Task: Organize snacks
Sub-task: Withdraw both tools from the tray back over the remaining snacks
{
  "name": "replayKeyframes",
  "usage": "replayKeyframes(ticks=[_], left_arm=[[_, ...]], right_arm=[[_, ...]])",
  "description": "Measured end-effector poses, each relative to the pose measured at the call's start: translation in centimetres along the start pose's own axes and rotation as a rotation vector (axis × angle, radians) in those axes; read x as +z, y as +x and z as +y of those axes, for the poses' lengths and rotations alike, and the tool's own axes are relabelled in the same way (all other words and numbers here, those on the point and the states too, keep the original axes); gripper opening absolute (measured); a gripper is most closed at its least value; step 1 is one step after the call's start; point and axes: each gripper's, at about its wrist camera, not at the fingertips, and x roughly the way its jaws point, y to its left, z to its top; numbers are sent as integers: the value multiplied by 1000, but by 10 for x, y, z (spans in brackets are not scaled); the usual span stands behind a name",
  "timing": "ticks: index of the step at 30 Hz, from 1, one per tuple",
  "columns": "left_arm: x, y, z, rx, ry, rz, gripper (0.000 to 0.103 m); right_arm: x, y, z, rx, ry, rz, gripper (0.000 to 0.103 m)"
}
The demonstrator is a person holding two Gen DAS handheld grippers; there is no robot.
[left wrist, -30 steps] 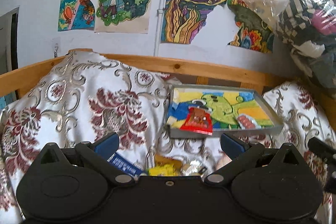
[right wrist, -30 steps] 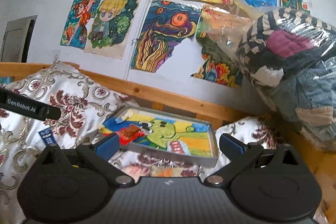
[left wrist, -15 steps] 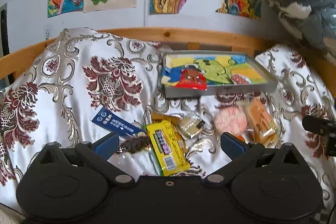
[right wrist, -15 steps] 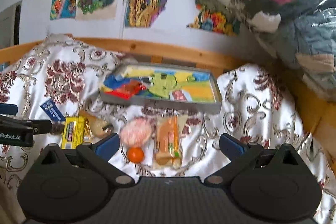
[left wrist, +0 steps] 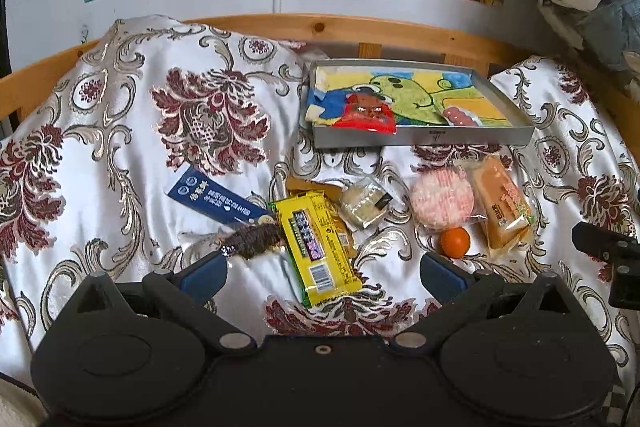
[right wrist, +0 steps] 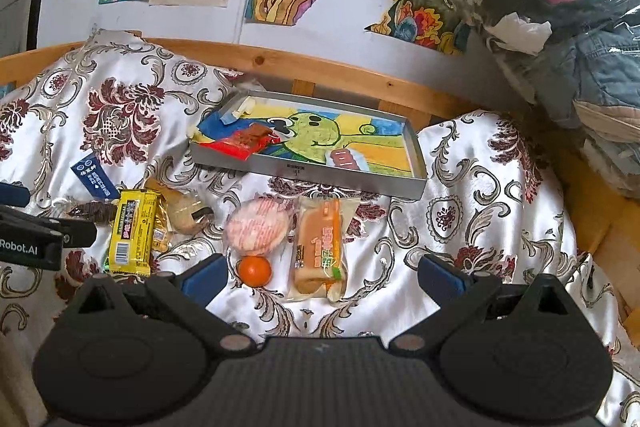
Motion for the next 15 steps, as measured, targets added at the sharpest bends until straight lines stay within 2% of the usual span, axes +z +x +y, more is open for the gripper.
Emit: replayKeyframes(ticks=[6,15], left_arm=[[2,3,4,0,-33,25,102],[6,22,0,-24,-26,96,102]], right_arm=[[1,4,0,15,-1,26,103],[5,26,-10,89,41,126,103]])
